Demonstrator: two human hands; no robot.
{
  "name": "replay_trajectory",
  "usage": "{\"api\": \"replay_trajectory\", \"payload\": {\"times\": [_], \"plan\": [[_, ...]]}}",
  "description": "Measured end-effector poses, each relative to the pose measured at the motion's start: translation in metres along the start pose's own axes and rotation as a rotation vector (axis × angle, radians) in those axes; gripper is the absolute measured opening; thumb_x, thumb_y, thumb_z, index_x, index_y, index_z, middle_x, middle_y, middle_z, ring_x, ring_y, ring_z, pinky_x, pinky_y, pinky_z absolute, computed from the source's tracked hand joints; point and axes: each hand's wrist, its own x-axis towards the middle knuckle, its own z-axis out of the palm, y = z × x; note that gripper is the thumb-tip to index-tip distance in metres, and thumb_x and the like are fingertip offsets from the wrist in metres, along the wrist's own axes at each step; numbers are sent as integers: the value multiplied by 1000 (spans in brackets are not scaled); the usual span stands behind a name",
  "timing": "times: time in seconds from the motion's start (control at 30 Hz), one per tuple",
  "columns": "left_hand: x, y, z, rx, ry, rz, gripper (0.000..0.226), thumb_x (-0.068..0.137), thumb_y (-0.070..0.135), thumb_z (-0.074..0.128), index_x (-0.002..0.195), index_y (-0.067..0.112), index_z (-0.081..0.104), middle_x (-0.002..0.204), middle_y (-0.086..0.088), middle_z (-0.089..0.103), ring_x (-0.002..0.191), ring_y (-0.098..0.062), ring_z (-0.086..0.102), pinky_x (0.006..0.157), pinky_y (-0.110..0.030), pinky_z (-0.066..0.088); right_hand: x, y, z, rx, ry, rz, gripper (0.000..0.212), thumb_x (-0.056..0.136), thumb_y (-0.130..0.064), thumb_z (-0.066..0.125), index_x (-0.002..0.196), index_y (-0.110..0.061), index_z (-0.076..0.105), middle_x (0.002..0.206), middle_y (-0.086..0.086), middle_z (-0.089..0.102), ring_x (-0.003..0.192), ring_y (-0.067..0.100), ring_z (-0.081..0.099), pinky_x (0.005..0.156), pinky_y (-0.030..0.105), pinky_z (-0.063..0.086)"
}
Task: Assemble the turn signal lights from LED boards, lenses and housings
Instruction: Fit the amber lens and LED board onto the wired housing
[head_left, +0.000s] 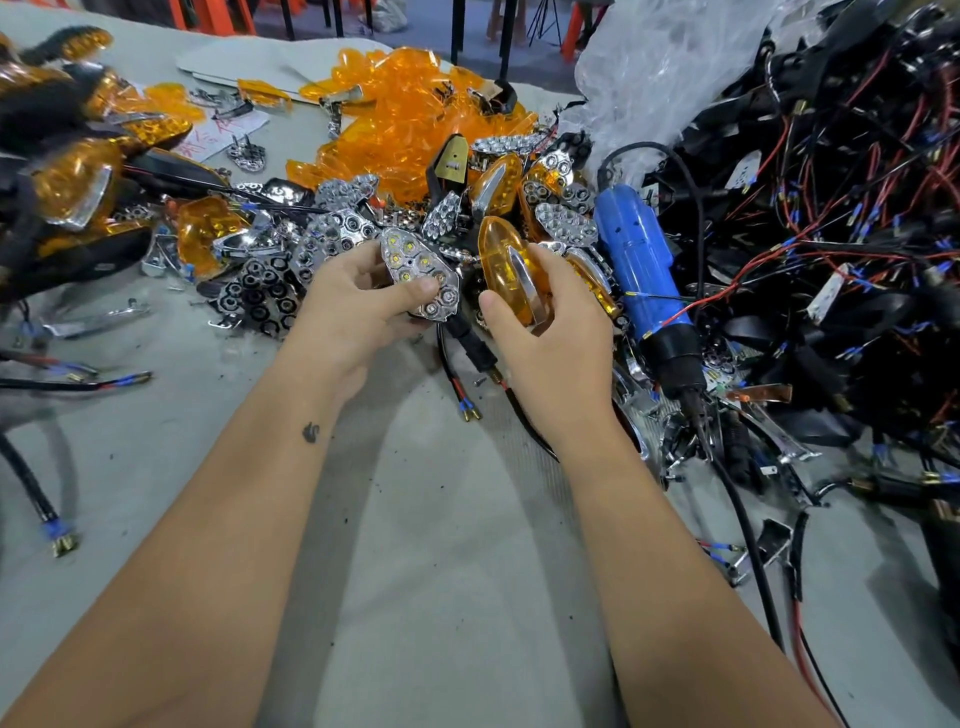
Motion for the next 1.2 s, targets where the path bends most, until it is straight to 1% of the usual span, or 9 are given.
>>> {"api": "replay_trajectory", "payload": {"times": [0.07,0.17,0.3,0.47,0.53,0.83,0.9,1.03,1.2], "plan": [[0,1,1,-99,-25,-41,28,85,-3,68,108,12,61,95,-2,72,79,-13,73,65,-26,58,0,1,0,74,18,22,56,86,-41,67,137,-22,53,114,-17,60,99,-11,55,83,1,40],[1,2,2,-169,-60,-64,30,89,-2,64,115,11,57,98,-5,74,83,-16,73,67,-29,59,1,0,0,192,52,49,44,86,-38,68,127,-29,55,101,-22,65,93,-5,63,76,5,45],[1,2,5,-251,-95,-126,8,95,5,55,96,12,53,102,-12,72,82,-24,73,66,-37,60,2,-5,2,274,66,63,22,83,-45,65,103,-45,56,91,-23,66,82,-1,63,75,14,49],[-2,2,10,-309,-111,-159,5,97,6,47,102,6,49,97,-14,71,79,-27,73,64,-36,60,1,-7,2,276,28,44,20,83,-47,64,102,-46,56,86,-28,64,78,-5,59,74,11,47],[-3,3,12,-286,-103,-140,5,97,5,49,94,9,50,87,-11,72,76,-27,72,63,-38,60,1,-7,2,265,18,31,18,85,-44,64,102,-45,57,87,-26,64,79,-3,59,75,12,47],[-3,0,16,-252,-134,-108,19,97,7,52,82,17,46,83,-6,69,65,-20,68,53,-33,56,-3,-9,6,13,-67,-103,45,89,-28,70,129,-12,60,108,-8,49,93,-7,50,82,7,40],[-3,0,16,-240,-147,-103,16,98,5,48,88,17,52,83,-5,71,67,-20,68,55,-31,56,-4,-10,8,-34,-100,-128,50,89,-28,69,134,-12,57,113,-10,49,100,-5,49,89,11,41],[-3,-1,17,-241,-189,-103,26,100,10,40,105,21,63,88,-4,73,74,-19,70,60,-33,58,-5,-13,7,-54,-103,-139,51,88,-27,69,136,-15,57,119,-6,56,112,11,54,99,37,47],[-1,-1,12,-313,-258,-144,41,99,22,30,121,20,65,99,-10,68,82,-22,66,67,-36,58,-6,-13,4,-74,-113,-115,49,89,-25,70,135,-17,58,119,-3,55,111,15,54,96,42,48]]}}
